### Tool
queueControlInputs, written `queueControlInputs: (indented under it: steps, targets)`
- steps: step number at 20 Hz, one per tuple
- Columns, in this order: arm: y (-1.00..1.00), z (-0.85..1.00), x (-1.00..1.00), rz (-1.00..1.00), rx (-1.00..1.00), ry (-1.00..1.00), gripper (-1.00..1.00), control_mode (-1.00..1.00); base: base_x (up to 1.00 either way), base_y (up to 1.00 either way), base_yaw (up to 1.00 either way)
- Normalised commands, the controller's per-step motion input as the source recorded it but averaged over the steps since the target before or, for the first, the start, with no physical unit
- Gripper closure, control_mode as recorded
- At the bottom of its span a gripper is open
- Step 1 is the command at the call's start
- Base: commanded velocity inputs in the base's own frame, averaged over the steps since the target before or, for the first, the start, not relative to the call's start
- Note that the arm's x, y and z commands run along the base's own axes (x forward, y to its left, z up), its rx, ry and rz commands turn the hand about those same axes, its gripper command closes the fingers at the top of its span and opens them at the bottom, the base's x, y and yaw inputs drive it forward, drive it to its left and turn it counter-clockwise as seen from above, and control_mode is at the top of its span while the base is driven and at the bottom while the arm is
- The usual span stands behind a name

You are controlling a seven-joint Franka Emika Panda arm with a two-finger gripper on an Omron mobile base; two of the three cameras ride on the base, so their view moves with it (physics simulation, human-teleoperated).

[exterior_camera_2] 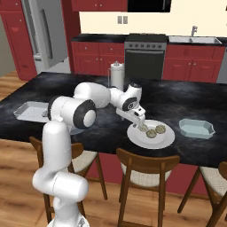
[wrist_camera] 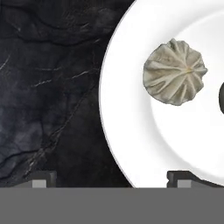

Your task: Place two dumplings into each of the tupperware containers and then place the containers in the fridge.

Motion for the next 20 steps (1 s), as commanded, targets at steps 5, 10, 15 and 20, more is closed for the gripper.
queueControlInputs:
  steps: [5,10,15,20]
  targets:
    - [-0.54,-0.18,0.28,0.00,0.00,0.00,-1.00,-1.00,0.00,0.00,0.00]
    - [-0.33,-0.24,0.31,0.00,0.00,-0.02,-1.00,-1.00,0.00,0.00,0.00]
    - [-0.17,-0.27,0.12,0.00,0.00,-0.08,-1.00,-1.00,0.00,0.00,0.00]
    - [0.00,-0.32,0.00,0.00,-0.01,-0.07,-1.00,-1.00,0.00,0.00,0.00]
